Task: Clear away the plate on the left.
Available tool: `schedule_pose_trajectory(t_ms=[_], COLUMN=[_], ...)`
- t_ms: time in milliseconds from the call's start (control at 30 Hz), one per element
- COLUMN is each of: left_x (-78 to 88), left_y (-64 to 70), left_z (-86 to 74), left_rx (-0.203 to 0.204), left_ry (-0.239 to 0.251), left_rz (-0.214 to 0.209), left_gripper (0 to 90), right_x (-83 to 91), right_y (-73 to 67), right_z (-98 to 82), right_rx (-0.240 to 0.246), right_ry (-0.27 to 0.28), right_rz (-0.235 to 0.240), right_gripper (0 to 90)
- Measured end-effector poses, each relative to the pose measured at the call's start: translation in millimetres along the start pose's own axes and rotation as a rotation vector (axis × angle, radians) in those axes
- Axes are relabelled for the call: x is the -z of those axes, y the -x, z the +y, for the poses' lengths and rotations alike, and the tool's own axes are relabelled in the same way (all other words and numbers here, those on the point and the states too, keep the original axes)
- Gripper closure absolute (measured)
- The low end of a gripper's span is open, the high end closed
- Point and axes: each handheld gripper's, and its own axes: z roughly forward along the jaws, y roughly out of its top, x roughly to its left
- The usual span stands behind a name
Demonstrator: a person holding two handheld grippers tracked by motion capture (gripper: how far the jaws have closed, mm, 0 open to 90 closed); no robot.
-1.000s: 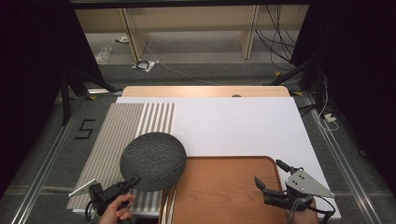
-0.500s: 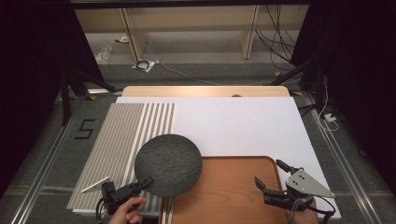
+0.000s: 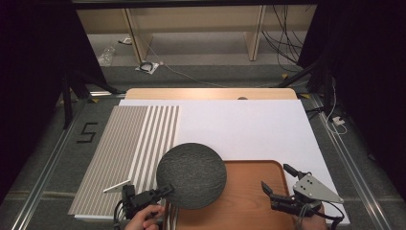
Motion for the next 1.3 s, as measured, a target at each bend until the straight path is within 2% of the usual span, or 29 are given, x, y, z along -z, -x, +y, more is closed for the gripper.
schedule_pose_trajectory(t_ms=[333, 567, 833, 1300], left_x=[-17.4, -28.1, -40.4, -58.3], left_y=[1.1, 1.6, 2.7, 5.0], left_z=[-8.0, -13.5, -20.2, -29.7], left_rx=[-0.016, -0.012, -0.035, -0.059], left_ry=[-0.073, -0.112, -0.163, -0.222], left_rz=[0.011, 0.012, 0.019, 0.040], left_gripper=[82.8, 82.9, 82.8, 82.6], right_x=[0.6, 0.2, -0.3, -0.4], right_y=[-1.0, 0.7, 0.3, 0.4], right_z=[0.7, 0.0, -0.2, -0.4], right_rx=[-0.001, -0.007, -0.007, -0.006], right_ry=[0.005, 0.008, 0.005, 0.007], right_rz=[-0.001, -0.004, -0.002, -0.002], right_gripper=[13.0, 13.0, 13.0, 13.0])
